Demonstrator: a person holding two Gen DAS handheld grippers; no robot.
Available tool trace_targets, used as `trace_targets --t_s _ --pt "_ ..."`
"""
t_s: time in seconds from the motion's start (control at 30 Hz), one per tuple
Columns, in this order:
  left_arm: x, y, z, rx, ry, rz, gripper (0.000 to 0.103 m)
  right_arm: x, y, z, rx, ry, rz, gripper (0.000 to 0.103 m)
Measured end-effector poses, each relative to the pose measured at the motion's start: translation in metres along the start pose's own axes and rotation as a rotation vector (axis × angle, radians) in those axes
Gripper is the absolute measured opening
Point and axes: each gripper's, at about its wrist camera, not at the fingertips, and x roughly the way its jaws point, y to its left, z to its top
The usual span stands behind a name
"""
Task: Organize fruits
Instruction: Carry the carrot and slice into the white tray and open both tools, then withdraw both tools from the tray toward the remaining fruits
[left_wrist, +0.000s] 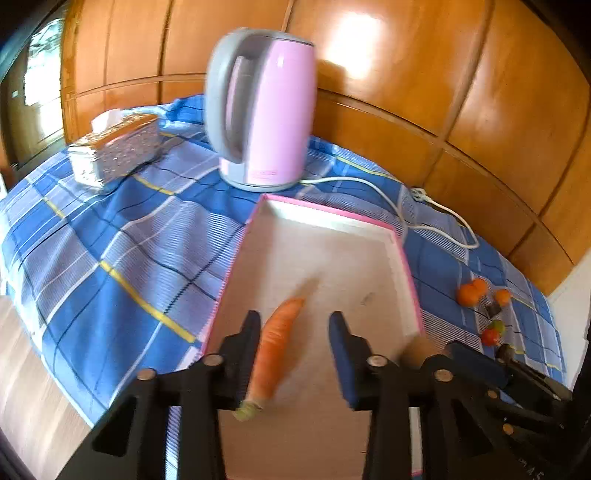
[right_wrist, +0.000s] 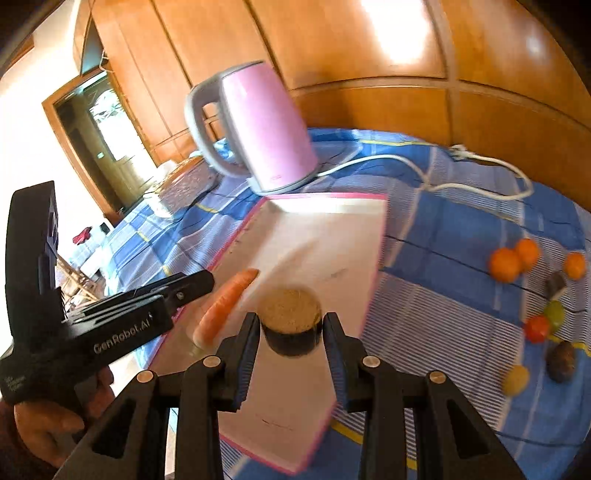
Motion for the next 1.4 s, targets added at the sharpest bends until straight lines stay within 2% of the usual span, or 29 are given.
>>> trace_targets --t_s 0.27,0.6,0.7,1.07,1.4 --pt "-0.007 0.0 -0.013 -0.012 -0.011 0.001 0.042 0.0 0.004 -0.017 0.025 0.023 -0.036 0.036" --pt "-0.016 -0.036 -0.03 0.076 -0.01 -0.042 0.042 -0.035 -0.018 -0.036 0.048 -0.055 -0.22 0.039" --pt "-0.016 -0.042 -0.036 0.088 -0.001 -0.055 0.048 -0.044 -0.025 -0.041 0.041 -0.08 -0.282 0.039" --pt "-0.017 -0.077 -0.052 0.208 0.001 -0.076 0.049 -0.065 -0.068 -0.059 0.174 -0.102 -0.373 0.039" --pt "-0.008 -0.109 -0.068 0.297 0.053 -0.115 0.049 -0.086 -0.116 -0.079 0.307 -0.111 -0.462 0.039"
